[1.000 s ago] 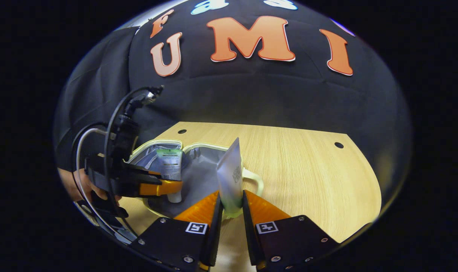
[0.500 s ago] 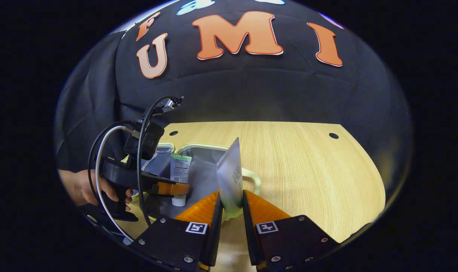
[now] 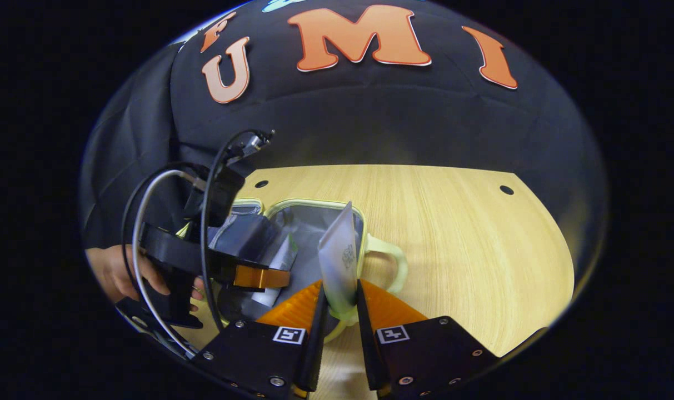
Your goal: First open the suitcase, pack the skin care products into it, and then close the suitcase.
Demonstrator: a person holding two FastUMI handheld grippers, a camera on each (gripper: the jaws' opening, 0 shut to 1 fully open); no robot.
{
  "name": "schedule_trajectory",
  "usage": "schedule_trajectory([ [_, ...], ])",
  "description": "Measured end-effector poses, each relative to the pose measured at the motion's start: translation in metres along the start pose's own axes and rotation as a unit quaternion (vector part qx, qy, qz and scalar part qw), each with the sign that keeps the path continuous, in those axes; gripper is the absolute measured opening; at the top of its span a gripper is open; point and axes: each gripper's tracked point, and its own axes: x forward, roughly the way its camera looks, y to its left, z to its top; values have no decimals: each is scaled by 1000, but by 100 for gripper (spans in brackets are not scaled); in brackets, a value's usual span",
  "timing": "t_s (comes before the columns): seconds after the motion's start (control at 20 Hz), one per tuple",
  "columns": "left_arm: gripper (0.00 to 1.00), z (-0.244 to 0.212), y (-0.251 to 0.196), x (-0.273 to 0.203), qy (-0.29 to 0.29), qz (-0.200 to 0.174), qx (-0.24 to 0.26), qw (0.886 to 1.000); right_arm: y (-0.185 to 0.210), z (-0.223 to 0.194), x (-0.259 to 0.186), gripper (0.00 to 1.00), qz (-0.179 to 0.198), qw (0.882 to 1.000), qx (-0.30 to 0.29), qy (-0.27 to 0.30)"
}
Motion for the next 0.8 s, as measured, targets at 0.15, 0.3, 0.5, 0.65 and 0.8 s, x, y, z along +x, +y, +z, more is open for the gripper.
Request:
schedule_trajectory([
  [0.15, 80, 7, -1, -31, -47, -19, 7, 999, 5, 0, 5, 33, 4, 1000, 6, 9],
  [0.3, 91, 15, 12, -76, -102, -16, 27, 994, 8, 2, 13, 33, 14, 1000, 14, 17],
  [0.5, 91, 36, 37, -146, -161, 6, -5, 987, 24, -5, 33, 33, 27, 999, 15, 40],
  [0.65, 91, 40, 62, -184, -191, 40, -33, 980, 33, -12, 48, 33, 30, 998, 12, 60],
  [0.8, 91, 35, 94, -224, -205, 81, -53, 974, 35, -25, 65, 33, 21, 995, 15, 94],
])
